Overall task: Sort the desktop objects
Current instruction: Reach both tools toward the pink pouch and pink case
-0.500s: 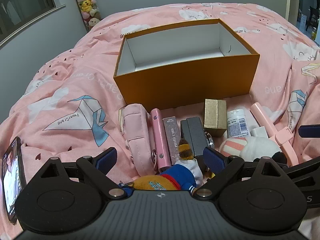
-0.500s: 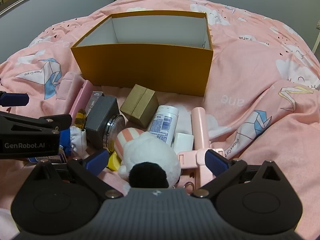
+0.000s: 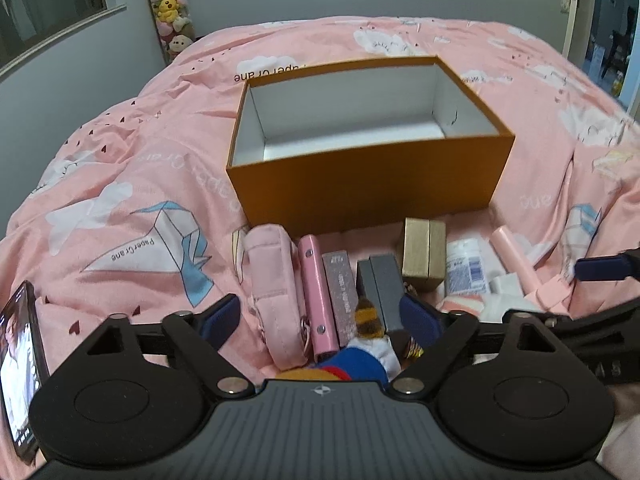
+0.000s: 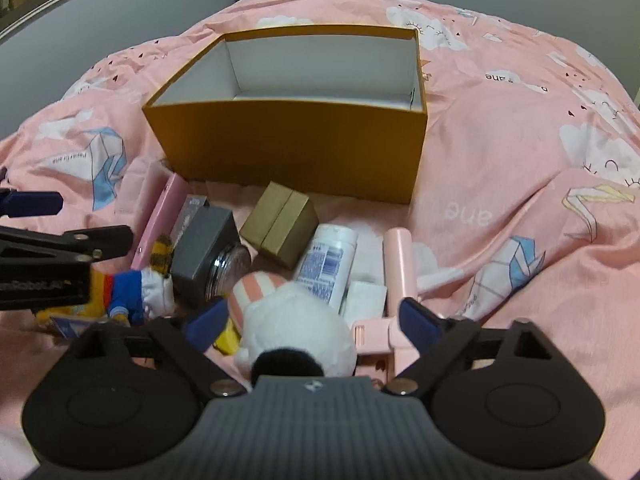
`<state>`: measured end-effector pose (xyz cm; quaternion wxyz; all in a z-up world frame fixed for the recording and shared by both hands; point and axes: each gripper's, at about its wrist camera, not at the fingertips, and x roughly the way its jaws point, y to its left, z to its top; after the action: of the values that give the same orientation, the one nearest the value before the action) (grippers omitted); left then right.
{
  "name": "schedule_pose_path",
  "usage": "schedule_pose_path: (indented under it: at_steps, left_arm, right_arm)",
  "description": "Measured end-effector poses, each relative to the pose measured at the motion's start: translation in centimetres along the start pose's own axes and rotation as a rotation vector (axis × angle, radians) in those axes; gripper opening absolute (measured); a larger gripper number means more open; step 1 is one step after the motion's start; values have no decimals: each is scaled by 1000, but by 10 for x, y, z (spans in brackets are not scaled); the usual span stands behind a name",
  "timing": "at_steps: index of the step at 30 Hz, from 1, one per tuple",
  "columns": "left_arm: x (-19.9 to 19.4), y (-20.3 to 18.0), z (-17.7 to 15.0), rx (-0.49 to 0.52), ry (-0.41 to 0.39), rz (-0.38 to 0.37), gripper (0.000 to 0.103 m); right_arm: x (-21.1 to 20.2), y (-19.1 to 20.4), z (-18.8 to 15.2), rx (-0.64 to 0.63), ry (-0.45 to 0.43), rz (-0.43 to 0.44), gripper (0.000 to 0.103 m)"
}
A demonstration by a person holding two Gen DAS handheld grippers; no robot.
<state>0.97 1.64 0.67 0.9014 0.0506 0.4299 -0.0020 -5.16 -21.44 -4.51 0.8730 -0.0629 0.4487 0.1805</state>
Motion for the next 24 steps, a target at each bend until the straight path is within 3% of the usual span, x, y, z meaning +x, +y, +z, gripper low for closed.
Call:
schedule_pose_path:
  at_steps: [3, 4, 6, 10, 17, 24]
  left_arm:
    - [-1, 15, 8, -28, 0, -32, 86]
    - [1, 19, 10, -40, 5, -33, 79]
    - [8, 30, 15, -61, 36, -29, 66]
    - [23, 51, 24, -115, 92, -53, 55]
    - [59, 67, 30, -108, 204, -99, 49]
    - [84, 82, 27, -138, 274, -144, 43]
  right_arm:
    - [2, -7, 12, 23, 3, 25, 76]
    - [4, -9, 17, 28, 7, 40, 74]
    - [9, -9, 27, 38, 28, 68, 60]
    - [26, 2, 48, 34, 84, 181, 53]
    - [63, 55, 81, -51, 177, 343, 40]
    - [91, 80, 96, -126, 217, 322, 35]
